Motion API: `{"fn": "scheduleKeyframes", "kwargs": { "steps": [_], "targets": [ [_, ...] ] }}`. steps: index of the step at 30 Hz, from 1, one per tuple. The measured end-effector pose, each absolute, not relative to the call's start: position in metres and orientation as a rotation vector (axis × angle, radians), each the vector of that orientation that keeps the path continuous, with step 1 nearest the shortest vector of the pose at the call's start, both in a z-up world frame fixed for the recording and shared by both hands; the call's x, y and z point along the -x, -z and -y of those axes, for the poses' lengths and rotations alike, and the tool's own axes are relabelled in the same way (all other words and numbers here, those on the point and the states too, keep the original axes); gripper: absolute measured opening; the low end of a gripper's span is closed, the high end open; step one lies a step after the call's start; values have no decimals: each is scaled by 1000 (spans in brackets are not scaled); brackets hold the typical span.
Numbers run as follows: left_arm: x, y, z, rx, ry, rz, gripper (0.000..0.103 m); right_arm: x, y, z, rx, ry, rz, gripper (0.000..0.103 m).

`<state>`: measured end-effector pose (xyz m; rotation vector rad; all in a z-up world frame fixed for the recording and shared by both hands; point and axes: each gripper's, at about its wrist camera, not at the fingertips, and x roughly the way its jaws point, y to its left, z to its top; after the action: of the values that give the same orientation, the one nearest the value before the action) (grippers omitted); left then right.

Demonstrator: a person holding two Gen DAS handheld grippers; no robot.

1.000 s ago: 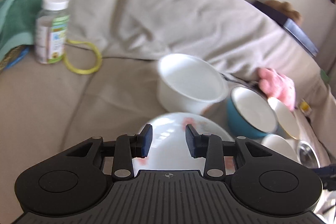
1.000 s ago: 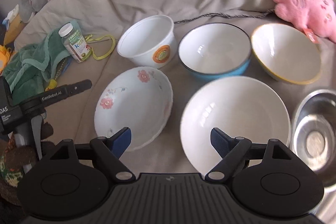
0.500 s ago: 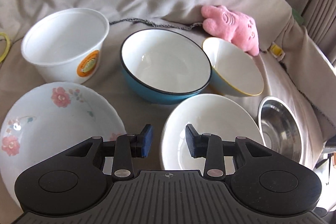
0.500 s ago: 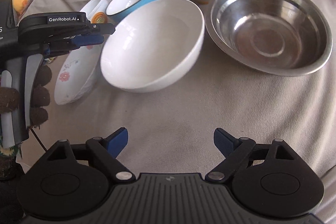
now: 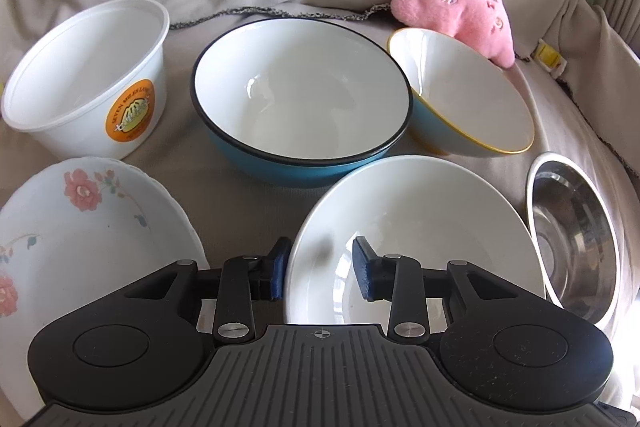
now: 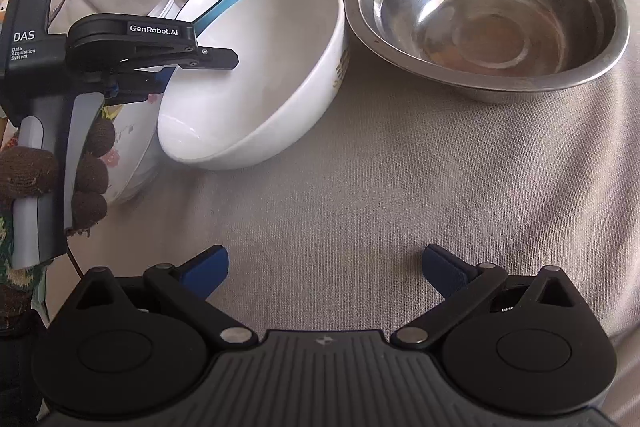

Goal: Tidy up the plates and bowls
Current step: 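Grasp the rim of the large white bowl with the left gripper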

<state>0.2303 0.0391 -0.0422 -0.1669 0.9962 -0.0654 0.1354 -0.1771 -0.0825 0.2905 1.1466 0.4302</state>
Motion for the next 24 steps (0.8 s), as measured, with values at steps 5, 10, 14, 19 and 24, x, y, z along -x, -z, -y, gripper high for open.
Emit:
{"fn": "scheduleKeyframes", "kwargs": {
  "steps": [5, 10, 14, 19, 24],
  "targets": [
    [-225, 40, -35, 130, 79, -1003, 37, -129, 78, 167, -168, -465, -1118, 103],
    [-200, 35, -38, 152, 103, -1041, 36, -121, 63, 182, -266, -475, -980, 74],
    [-179, 37, -38, 147, 112, -1061, 32, -125, 48, 193, -340, -440, -896, 72],
    [-188, 37, -42, 157, 90, -991, 31, -142, 42, 188, -348, -375, -860, 54],
    [-215, 39, -30, 107, 65, -987, 31, -159, 51, 183, -352, -313, -890, 44]
  ]
}}
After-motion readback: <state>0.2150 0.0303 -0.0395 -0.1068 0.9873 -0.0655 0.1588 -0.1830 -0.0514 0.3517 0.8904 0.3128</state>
